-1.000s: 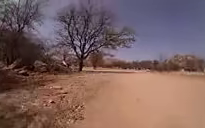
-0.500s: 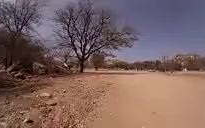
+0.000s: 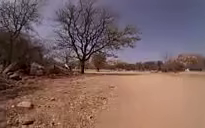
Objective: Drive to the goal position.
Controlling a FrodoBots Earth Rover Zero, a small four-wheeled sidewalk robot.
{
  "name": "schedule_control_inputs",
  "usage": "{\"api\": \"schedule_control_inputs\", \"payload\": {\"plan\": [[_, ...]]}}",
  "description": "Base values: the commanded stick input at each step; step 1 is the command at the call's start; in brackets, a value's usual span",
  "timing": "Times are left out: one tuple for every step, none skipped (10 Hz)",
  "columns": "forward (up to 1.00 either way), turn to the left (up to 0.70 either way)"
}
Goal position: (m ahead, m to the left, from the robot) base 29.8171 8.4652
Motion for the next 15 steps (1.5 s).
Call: {"api": "schedule_control_inputs", "payload": {"plan": [[1.0,-0.29],[1.0,-0.4],[1.0,-0.4],[1.0,-0.4],[1.0,-0.31],[1.0,-0.07],[1.0,0.0],[1.0,0.0],[1.0,0.0],[1.0,0.0],[1.0,0.0],[1.0,0.0],[1.0,0.0],[1.0,-0.21],[1.0,-0.4]]}}
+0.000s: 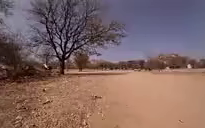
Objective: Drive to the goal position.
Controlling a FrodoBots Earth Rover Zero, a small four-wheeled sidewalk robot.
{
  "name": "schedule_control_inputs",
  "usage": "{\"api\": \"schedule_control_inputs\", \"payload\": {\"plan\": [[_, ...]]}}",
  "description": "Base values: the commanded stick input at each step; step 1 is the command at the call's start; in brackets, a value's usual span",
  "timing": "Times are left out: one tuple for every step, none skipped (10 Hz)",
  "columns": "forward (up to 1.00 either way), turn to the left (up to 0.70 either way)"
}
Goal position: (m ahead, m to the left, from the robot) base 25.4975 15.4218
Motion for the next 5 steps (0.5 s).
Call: {"api": "schedule_control_inputs", "payload": {"plan": [[1.0,-0.39],[1.0,-0.34],[1.0,-0.14],[1.0,0.0],[1.0,0.0]]}}
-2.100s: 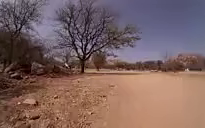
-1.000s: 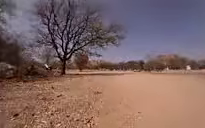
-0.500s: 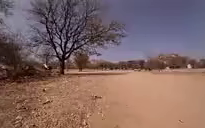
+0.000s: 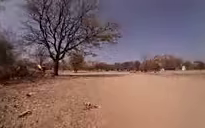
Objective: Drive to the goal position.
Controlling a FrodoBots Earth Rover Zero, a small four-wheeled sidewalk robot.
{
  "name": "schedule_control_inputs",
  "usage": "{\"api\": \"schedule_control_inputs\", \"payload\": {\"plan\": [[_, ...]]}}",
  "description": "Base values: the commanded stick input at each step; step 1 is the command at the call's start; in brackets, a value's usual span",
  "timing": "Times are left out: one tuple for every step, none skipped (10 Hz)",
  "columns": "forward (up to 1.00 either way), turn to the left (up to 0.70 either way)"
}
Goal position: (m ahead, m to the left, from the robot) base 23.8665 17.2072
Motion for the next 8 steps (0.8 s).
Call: {"api": "schedule_control_inputs", "payload": {"plan": [[1.0,0.0],[1.0,0.0],[1.0,0.0],[1.0,0.0],[1.0,0.0],[1.0,0.0],[1.0,0.0],[1.0,0.0]]}}
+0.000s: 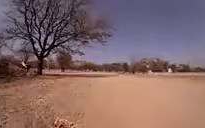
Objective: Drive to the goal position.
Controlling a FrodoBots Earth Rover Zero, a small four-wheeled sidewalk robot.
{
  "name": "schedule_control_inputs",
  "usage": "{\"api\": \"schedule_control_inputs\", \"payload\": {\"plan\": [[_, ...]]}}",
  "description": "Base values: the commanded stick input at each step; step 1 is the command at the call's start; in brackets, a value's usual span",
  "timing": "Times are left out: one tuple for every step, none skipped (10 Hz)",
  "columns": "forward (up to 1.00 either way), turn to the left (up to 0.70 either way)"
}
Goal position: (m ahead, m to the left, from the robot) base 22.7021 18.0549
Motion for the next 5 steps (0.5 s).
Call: {"api": "schedule_control_inputs", "payload": {"plan": [[1.0,0.0],[1.0,0.0],[1.0,0.0],[1.0,0.0],[1.0,0.0]]}}
